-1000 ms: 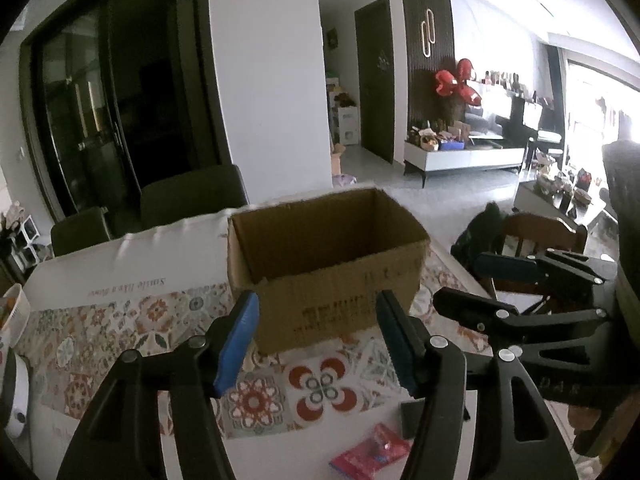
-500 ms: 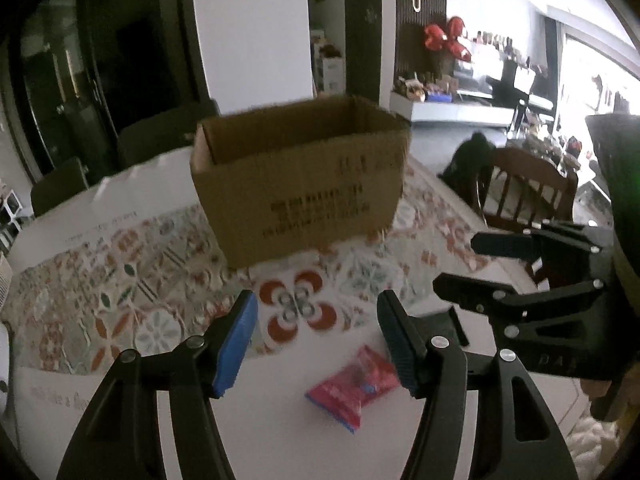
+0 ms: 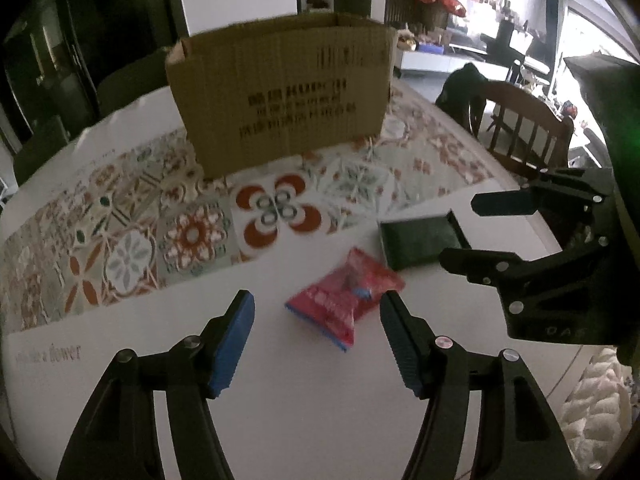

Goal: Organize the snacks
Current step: 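Move both open tools back toward the pink candy bag and green pack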

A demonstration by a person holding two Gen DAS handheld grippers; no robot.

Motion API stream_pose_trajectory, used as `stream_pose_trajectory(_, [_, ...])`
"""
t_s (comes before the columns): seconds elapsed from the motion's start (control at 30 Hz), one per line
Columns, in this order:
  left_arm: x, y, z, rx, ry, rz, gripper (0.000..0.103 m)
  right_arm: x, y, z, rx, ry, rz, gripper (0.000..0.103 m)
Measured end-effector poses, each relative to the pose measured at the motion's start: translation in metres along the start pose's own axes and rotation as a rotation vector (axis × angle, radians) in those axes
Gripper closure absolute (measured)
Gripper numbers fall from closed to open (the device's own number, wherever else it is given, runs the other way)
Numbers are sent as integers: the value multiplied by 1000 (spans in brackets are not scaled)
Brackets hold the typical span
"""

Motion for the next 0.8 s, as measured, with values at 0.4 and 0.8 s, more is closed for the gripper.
stream_pose_trajectory(0.4, [-18,-17,8,-34,-26,-85,30,-21,-13,-3,16,51,-100,46])
stream_pose_trajectory(0.8, [-12,-51,10,-33,-122,-148,29,-20,-40,0,23,164,-170,32])
Point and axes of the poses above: each gripper's, at about its wrist camera, not at the fingertips, and y roughly against the way its jaws point, z to its right, x to its top, the point moved 6 cm from there along -y, roughly the way its jaws point, and after that the axes turned 9 degrees about z, right-handed, at the moved point
